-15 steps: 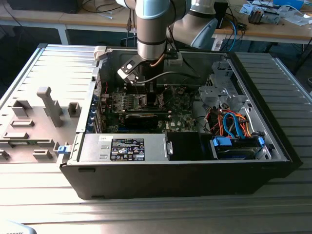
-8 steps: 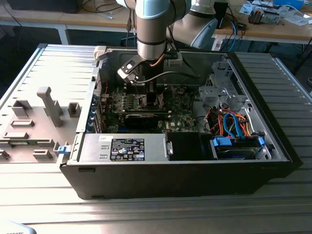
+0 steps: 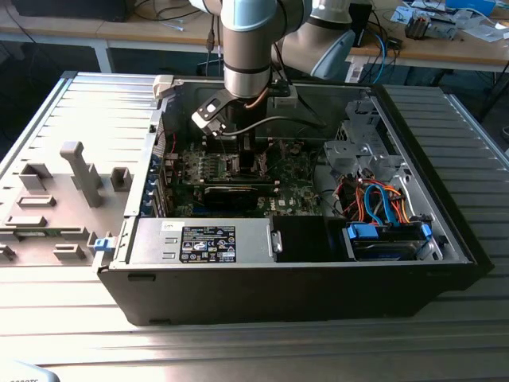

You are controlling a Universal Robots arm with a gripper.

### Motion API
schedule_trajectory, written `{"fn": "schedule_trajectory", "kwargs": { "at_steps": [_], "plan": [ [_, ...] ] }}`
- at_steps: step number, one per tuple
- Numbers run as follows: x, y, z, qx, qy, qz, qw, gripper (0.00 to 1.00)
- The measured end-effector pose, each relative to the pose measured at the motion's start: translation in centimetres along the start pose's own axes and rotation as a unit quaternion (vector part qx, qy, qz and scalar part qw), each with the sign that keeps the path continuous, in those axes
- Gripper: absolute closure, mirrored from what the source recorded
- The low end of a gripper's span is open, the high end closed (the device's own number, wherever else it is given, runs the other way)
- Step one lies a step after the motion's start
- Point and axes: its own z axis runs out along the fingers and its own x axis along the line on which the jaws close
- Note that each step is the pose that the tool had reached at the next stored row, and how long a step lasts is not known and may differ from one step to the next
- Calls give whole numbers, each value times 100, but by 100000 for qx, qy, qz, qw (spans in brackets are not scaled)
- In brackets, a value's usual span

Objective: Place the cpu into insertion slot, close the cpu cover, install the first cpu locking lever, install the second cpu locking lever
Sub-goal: 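Place the cpu into insertion slot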

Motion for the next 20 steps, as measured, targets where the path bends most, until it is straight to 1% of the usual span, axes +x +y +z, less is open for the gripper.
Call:
{"fn": "schedule_trajectory", "kwargs": {
  "at_steps": [5,7,8,9,13,14,17,20],
  "plan": [
    [0,0,0,-5,14,1,100000,45],
    [4,2,5,-53,127,8,100000,44],
    [1,1,3,-23,47,4,100000,44],
    [0,0,0,-3,24,2,100000,38],
    [0,0,1,-6,36,1,100000,38],
    [0,0,-4,5,26,2,100000,38],
    [-2,2,-47,-4,35,0,100000,38],
    [-2,2,-47,-13,47,-128,100000,38]
  ]
}}
